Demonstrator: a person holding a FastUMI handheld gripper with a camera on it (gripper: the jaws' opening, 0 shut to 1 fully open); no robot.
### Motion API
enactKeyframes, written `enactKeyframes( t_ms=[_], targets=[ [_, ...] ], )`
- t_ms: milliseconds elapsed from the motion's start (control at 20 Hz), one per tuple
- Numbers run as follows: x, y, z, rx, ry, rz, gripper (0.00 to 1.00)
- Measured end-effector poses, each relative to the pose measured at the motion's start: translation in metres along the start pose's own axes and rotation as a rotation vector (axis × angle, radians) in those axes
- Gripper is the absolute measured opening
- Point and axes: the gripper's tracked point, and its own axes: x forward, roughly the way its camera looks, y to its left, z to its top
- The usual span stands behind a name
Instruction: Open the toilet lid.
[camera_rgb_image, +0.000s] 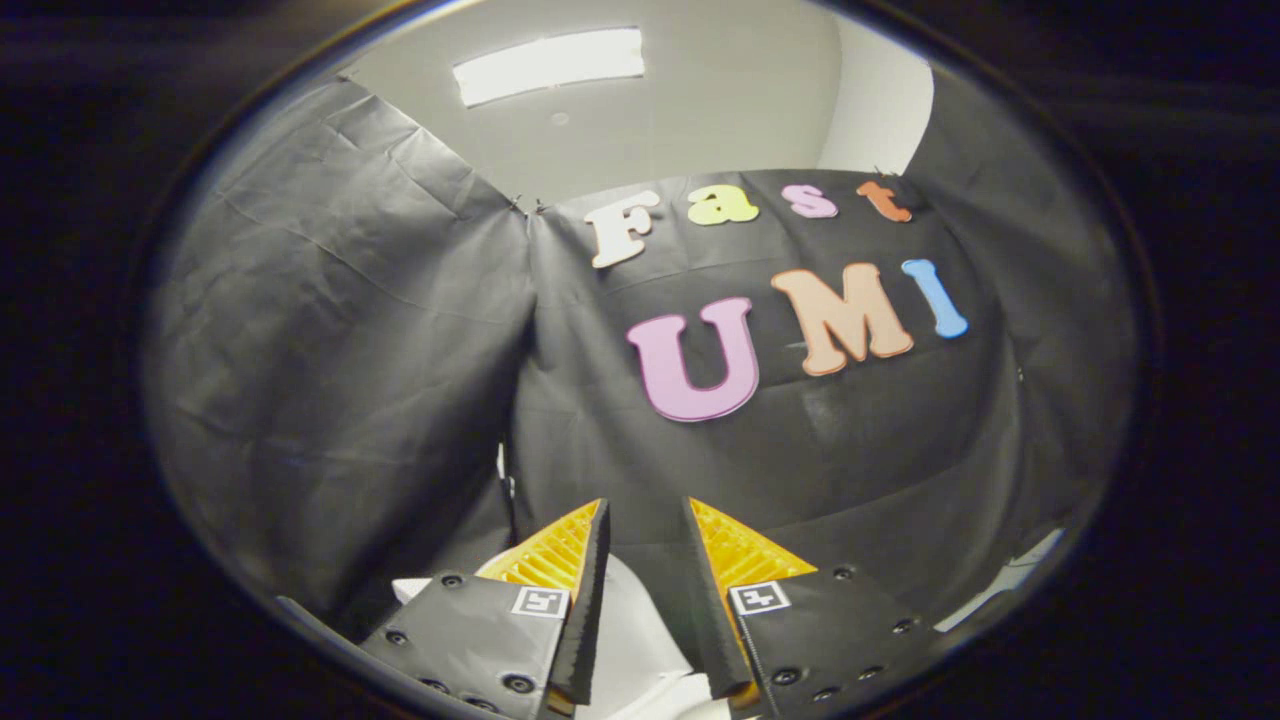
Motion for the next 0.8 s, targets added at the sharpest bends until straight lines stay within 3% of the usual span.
enactKeyframes(
  t_ms=[300,600,800],
  targets=[
    [-0.031,-0.094,0.014,-0.09,0.081,-0.152,0.44],
    [-0.056,-0.155,0.025,-0.08,0.18,-0.069,0.44],
    [-0.074,-0.202,0.028,-0.087,0.248,-0.066,0.44]
  ],
)
